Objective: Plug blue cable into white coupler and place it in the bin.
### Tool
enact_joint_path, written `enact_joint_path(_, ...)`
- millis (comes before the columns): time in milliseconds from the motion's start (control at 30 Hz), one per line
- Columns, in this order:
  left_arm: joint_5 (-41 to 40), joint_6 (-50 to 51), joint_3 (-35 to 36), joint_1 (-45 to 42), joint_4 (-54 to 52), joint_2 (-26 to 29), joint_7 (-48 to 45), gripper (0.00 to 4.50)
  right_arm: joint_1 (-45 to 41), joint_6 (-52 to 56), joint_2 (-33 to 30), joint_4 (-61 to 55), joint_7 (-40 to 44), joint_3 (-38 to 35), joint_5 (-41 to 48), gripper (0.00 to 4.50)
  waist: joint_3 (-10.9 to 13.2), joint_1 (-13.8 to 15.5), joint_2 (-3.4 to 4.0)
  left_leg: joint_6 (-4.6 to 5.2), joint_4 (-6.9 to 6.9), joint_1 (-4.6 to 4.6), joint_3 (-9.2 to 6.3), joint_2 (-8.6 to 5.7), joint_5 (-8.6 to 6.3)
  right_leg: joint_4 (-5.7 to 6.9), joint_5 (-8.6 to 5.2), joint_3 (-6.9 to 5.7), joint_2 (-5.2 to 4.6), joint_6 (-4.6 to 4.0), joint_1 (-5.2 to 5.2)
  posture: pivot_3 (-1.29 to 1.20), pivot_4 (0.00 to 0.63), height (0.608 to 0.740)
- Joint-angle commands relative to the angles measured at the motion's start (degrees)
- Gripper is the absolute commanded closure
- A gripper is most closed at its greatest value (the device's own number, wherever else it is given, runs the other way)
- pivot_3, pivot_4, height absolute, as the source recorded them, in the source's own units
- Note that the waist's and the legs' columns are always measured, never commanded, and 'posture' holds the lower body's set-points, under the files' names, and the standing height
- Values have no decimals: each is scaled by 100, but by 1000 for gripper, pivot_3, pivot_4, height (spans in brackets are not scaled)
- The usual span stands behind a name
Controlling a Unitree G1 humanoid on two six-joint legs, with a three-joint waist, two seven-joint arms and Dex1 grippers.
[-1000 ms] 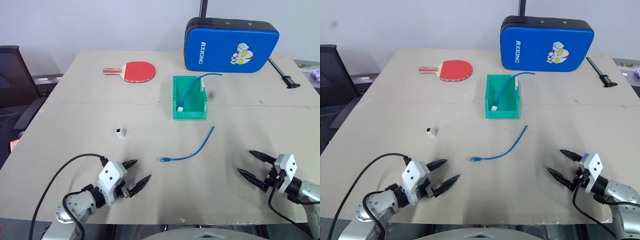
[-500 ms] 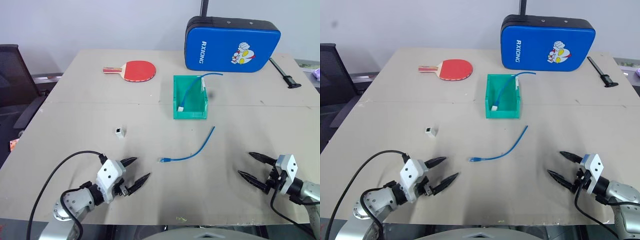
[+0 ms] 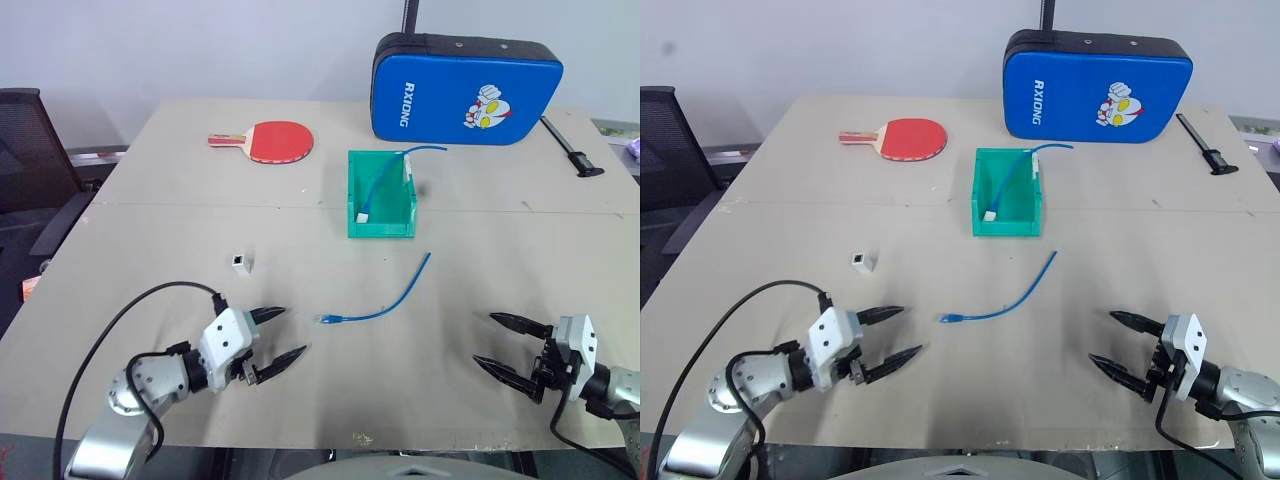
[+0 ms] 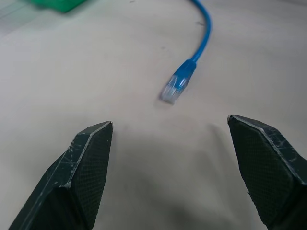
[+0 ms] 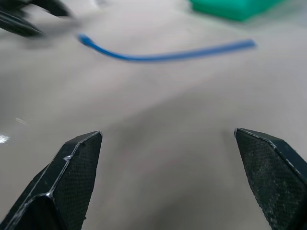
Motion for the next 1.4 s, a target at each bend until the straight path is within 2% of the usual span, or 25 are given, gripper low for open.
enact_joint_path(33, 92, 57, -298, -704, 237, 146, -372, 562, -151, 258, -186, -716, 94, 80, 233, 142, 0, -4, 0, 0, 6, -1, -1, 0, 0, 1, 0, -7, 3, 0, 1, 0, 150, 729)
enact_joint_path(467, 855, -733, -1531, -2460, 1777, 164, -1596, 562, -473, 689, -254, -1225, -186, 126, 247, 142, 6, 1, 1, 1, 60, -28, -17, -4, -1, 6, 16, -34, 17, 28, 4, 0, 150, 729)
enact_joint_path(567, 976, -684, -1625, -2649, 2004, 88, -1539, 1365, -426, 684, -240, -1221, -252, 106, 212, 0, 6, 0, 2, 2, 68, -28, -17, -4, -1, 6, 16, -32, 16, 26, 8, 0, 150, 729)
enact_joint_path(667, 965, -598, -1705, -2740, 2106, 116, -1666, 2578, -373, 636, -228, -1245, -328, 108, 146, 0, 6, 0, 2, 4, 73, -28, -19, -4, -1, 8, 18, -32, 16, 29, 9, 0, 150, 729)
enact_joint_path(800, 846, -452, -1722, -2796, 2083, 123, -1781, 4468, -331, 626, -216, -1302, -400, 104, 125, 0, 5, -3, 3, 4, 75, -21, -20, -4, -1, 15, 19, -31, 18, 27, 14, 0, 150, 729)
enact_joint_path(867, 654, -252, -1662, -2831, 1964, 87, -1830, 4468, -330, 659, -178, -1343, -464, 107, 184, 0, 5, -3, 3, 4, 75, -20, -20, -4, -1, 15, 20, -30, 18, 28, 15, 0, 150, 729)
enact_joint_path(967, -86, 364, -1338, -2863, 1576, -232, -1675, 4468, -270, 1173, 45, -1655, -794, 83, 880, 0, 6, -3, 3, 4, 75, -23, -22, -3, -1, 15, 22, -33, 18, 33, 15, 0, 150, 729)
enact_joint_path(1067, -1293, 1644, -888, -2905, 969, -703, -1273, 4468, 55, 1841, 87, -1967, -1094, 203, 1387, 0, 10, 17, -1, 4, 81, -40, -43, -2, -1, 14, 28, -39, 8, 44, 14, 0, 150, 729)
enact_joint_path(1200, -2277, 2849, -571, -2941, 347, -1180, -614, 4468, 294, 2779, 97, -2255, -1699, 366, 1982, 0, 10, -2, 0, 3, 95, -67, -85, -6, -1, 9, 29, -69, -11, 45, 15, 0, 150, 729)
enact_joint_path(1400, -3553, 4216, -376, -2948, -249, -1586, 119, 4468, -802, 3443, 1015, -2362, -3338, 603, 2780, 0, 15, -27, 4, 0, 94, -54, -98, -5, 1, 19, 34, -68, -1, 34, 17, 0, 150, 729)
